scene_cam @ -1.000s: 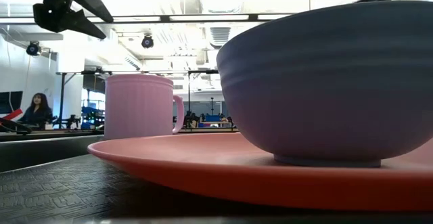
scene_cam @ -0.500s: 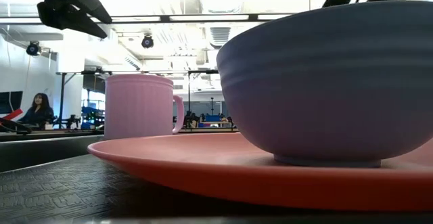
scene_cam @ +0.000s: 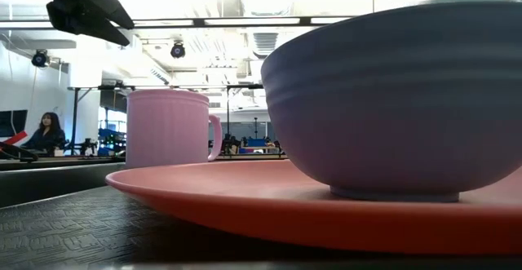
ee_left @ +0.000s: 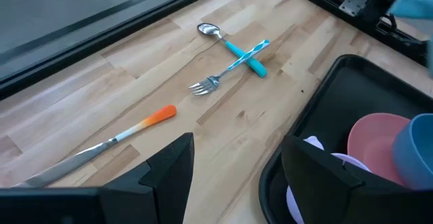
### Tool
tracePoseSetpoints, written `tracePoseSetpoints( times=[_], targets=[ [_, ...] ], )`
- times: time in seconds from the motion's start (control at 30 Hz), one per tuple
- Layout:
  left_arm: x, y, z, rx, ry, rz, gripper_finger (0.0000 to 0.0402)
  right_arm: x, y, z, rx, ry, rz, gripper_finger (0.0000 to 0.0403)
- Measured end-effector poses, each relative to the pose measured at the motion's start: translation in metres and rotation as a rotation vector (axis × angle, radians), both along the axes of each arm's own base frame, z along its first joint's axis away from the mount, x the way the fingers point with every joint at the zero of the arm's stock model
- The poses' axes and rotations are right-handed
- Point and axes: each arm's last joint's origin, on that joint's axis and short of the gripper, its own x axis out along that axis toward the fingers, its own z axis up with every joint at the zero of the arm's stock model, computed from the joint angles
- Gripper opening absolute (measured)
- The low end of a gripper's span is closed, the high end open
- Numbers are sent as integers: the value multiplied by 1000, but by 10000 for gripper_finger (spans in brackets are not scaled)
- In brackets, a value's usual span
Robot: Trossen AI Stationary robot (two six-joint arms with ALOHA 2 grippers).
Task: Set up tray
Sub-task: Put the blue napkin on the black tray to the right of the pink plate
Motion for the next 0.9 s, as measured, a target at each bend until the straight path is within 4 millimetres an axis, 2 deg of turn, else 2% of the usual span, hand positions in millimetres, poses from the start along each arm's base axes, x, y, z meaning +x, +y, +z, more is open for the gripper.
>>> tracePoseSetpoints(
  times=[0.1,0.2,0.33,0.53,0.67,0.8,0.9],
  targets=[
    [0,0,0,0,0,0,203,6,9,5,61,52,19,9],
    [0,0,0,0,-1,0,203,12,18,-5,129,178,28,9],
    [0,0,0,0,0,0,203,22,28,-36,220,225,23,9],
    [0,0,0,-1,1,-2,203,43,39,-81,347,-9,6,9],
    [0,0,0,-10,4,-13,203,40,39,-113,361,107,-12,11],
    [0,-1,0,-12,4,-14,203,38,35,-134,351,205,-24,11],
    [0,-1,-1,-12,5,-14,203,34,27,-147,263,336,-88,12]
  ],
)
